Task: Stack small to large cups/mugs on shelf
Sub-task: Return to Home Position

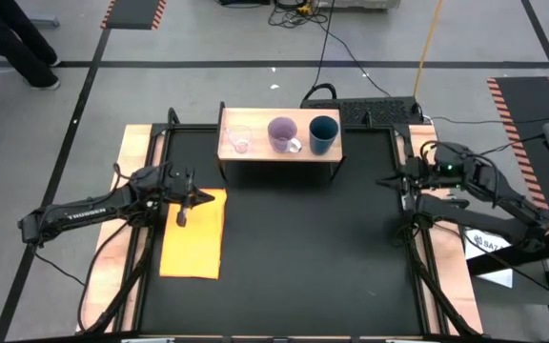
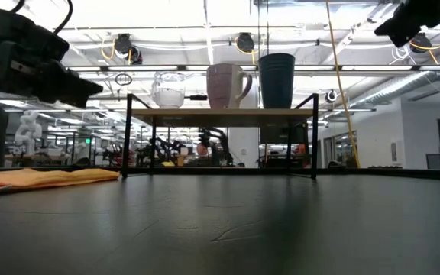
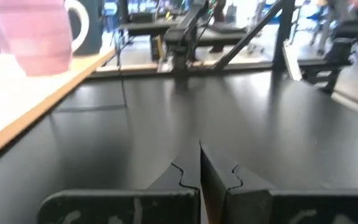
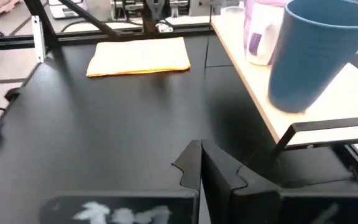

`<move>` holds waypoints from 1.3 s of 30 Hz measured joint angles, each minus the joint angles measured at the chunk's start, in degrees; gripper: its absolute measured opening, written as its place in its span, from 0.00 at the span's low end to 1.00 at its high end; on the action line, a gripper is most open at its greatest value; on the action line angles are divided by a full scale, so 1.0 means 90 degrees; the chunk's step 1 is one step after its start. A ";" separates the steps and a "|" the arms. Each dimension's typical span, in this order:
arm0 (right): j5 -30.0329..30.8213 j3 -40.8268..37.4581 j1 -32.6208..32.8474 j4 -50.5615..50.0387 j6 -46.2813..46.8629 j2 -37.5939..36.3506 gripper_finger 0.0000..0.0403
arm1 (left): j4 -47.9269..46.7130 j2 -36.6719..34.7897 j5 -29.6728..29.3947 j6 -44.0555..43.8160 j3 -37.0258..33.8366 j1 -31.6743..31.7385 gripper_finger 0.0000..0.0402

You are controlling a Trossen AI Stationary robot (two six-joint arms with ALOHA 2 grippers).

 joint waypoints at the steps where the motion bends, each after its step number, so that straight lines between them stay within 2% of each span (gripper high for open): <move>1: -0.0001 -0.0148 0.0000 0.0097 -0.0030 -0.0099 0.00 | 0.0107 -0.0001 0.0074 -0.0050 0.0000 -0.0003 0.00; 5: 0.0006 -0.0597 -0.0007 0.0259 -0.0262 -0.0404 0.00 | 0.0421 -0.0002 0.0131 -0.0196 0.0000 -0.0003 0.00; 17: 0.0024 -0.0841 -0.0017 0.0926 -0.0209 -0.0916 0.00 | 0.0495 -0.0002 0.0130 0.0033 0.0000 -0.0001 0.00; 24: -0.0009 -0.1614 -0.0017 0.3372 0.1450 -0.0970 0.00 | 0.0490 -0.0002 0.0131 0.0042 0.0000 0.0002 0.00; 27: -0.0071 -0.2149 -0.0017 0.3951 0.1578 -0.0895 0.00 | 0.0493 -0.0002 0.0131 0.0107 0.0000 0.0002 0.00; 32: -0.0581 -0.2742 -0.0017 0.4682 0.1657 -0.0842 0.00 | 0.0500 -0.0002 0.0133 0.0130 0.0000 0.0002 0.00; 39: -0.0618 -0.3259 -0.0017 0.5151 0.1368 -0.0842 0.00 | 0.0677 0.0000 0.0102 0.0147 0.0000 0.0002 0.00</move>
